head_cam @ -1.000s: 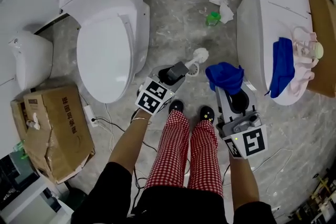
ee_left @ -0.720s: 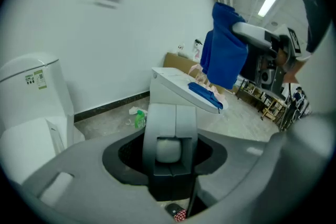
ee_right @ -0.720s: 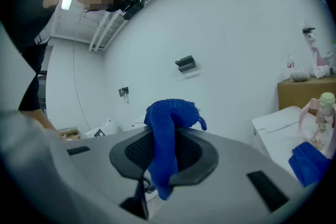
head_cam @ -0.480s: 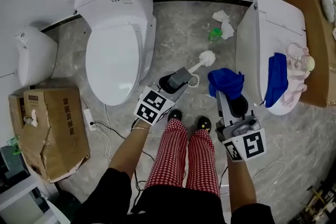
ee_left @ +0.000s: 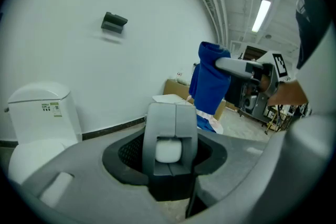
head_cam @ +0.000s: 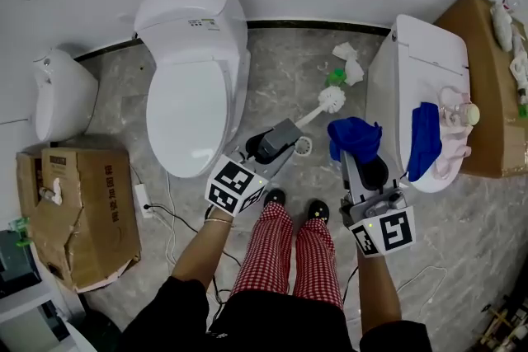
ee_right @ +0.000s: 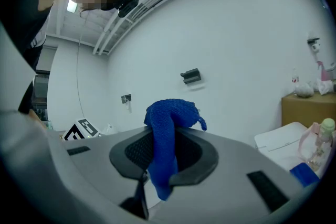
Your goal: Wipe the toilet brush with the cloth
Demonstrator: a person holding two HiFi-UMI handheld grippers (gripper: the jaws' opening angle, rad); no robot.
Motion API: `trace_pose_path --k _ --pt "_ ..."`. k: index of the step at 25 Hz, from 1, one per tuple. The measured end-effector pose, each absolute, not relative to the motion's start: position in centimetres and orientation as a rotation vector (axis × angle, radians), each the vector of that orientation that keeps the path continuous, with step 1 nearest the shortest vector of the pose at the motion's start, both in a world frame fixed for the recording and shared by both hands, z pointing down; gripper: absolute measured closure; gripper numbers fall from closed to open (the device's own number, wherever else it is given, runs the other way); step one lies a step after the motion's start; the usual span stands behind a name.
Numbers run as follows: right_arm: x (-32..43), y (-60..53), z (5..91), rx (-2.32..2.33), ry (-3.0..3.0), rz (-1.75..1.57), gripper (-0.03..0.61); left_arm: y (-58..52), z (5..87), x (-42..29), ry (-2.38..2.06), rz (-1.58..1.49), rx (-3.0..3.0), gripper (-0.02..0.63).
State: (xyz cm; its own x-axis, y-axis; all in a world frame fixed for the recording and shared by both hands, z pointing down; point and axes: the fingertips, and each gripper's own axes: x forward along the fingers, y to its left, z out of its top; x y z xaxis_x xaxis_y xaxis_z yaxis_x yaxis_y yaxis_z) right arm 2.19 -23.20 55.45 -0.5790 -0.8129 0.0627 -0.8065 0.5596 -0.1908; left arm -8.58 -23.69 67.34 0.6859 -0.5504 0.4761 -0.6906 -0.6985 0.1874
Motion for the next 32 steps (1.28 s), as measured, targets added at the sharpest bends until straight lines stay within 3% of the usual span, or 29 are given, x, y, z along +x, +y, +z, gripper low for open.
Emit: trace_pose_path --k 32 --pt "1.4 -23.5 37.4 -1.299 2.708 0.046 0.496 -23.3 40.5 -8.7 -1.222 0.113 2.889 0.426"
